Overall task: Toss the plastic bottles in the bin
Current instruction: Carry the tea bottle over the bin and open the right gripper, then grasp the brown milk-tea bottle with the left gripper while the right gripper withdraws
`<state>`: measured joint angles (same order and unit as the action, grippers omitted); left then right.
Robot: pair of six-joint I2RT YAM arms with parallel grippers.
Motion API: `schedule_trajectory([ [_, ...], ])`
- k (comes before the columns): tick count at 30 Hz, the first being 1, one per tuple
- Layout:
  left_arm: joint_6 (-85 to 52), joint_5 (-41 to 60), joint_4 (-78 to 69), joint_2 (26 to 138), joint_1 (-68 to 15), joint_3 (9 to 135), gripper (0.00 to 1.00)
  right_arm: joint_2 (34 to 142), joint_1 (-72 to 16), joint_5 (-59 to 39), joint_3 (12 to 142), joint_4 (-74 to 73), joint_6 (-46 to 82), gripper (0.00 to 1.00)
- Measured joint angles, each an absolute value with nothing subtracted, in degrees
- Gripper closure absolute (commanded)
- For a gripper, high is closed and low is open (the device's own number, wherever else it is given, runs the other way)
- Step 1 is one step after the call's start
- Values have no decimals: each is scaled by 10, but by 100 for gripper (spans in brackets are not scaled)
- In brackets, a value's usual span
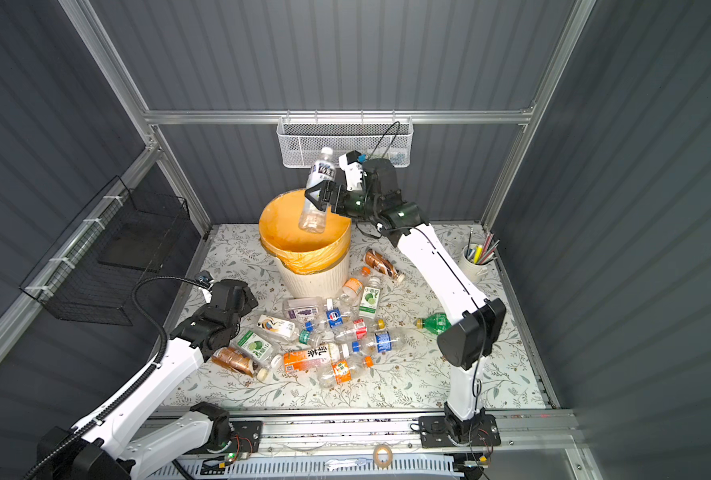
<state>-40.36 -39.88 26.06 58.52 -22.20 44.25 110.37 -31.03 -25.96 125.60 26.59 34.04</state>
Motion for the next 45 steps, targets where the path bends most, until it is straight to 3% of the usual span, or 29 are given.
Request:
schedule_trajectory([
  [4, -409, -399, 274, 580, -222, 449, 1, 1075, -306, -213, 1231, 306, 304, 1],
  [15, -464, -403, 343, 561, -222, 492, 1, 782, -251, -89, 897, 214, 283, 1],
  [25, -554, -350, 387, 575, -222, 501, 1, 695, -154, -38, 632, 205, 356, 1],
  [34, -651, -279, 406, 594, -222, 490, 1, 648, -104, -30, 548, 187, 421, 1],
  [43, -747, -289, 525, 569, -222, 482, 1, 649, -80, -36, 529, 178, 442, 1],
  [45, -762, -289, 539, 556, -222, 465, 5, 649, -76, -39, 528, 178, 446, 1],
])
